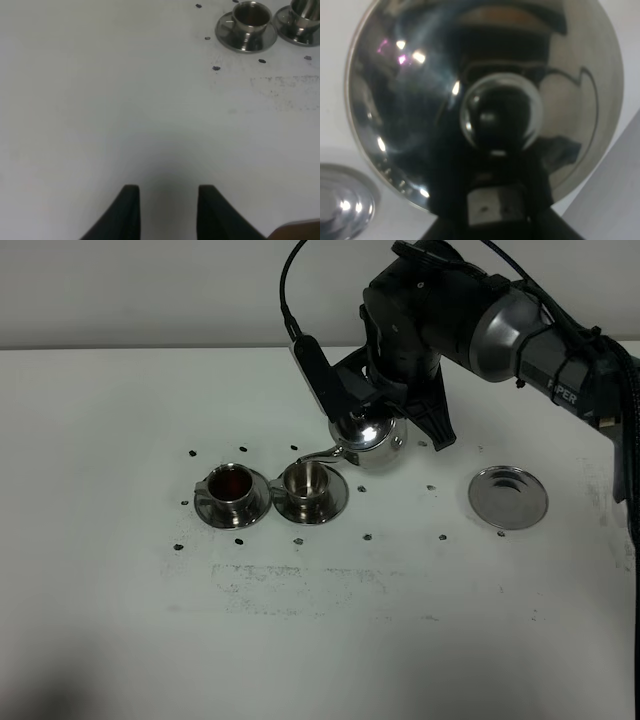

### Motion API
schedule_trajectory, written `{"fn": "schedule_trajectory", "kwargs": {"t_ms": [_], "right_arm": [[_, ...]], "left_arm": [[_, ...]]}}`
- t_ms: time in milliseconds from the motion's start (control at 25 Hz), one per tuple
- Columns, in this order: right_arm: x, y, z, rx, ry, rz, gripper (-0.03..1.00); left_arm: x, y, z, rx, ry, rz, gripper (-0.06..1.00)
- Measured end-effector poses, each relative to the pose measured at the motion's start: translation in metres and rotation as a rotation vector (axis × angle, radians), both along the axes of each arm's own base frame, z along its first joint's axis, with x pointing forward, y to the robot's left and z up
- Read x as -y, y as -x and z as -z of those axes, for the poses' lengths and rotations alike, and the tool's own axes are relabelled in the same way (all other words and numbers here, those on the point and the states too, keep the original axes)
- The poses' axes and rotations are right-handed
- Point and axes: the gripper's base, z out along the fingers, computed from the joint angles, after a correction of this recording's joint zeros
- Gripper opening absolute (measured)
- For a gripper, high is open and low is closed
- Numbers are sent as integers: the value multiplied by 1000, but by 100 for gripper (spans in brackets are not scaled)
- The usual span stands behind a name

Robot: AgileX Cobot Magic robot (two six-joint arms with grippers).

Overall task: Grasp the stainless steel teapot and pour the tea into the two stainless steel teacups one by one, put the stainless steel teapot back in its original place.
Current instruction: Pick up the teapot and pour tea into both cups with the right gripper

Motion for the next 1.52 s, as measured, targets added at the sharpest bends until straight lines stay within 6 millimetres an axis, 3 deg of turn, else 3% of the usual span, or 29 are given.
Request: {"fn": "schedule_trajectory", "kwargs": {"t_ms": [400, 960, 1520], "right_arm": [[-2, -11, 7, 85, 75, -70, 21], [-18, -8, 13, 113, 143, -151, 21], [-19, -12, 15, 159, 227, -196, 21]], "left_arm": [[0, 0, 0, 0, 0, 0, 29], [0, 0, 0, 0, 0, 0, 29], [0, 0, 0, 0, 0, 0, 29]]}}
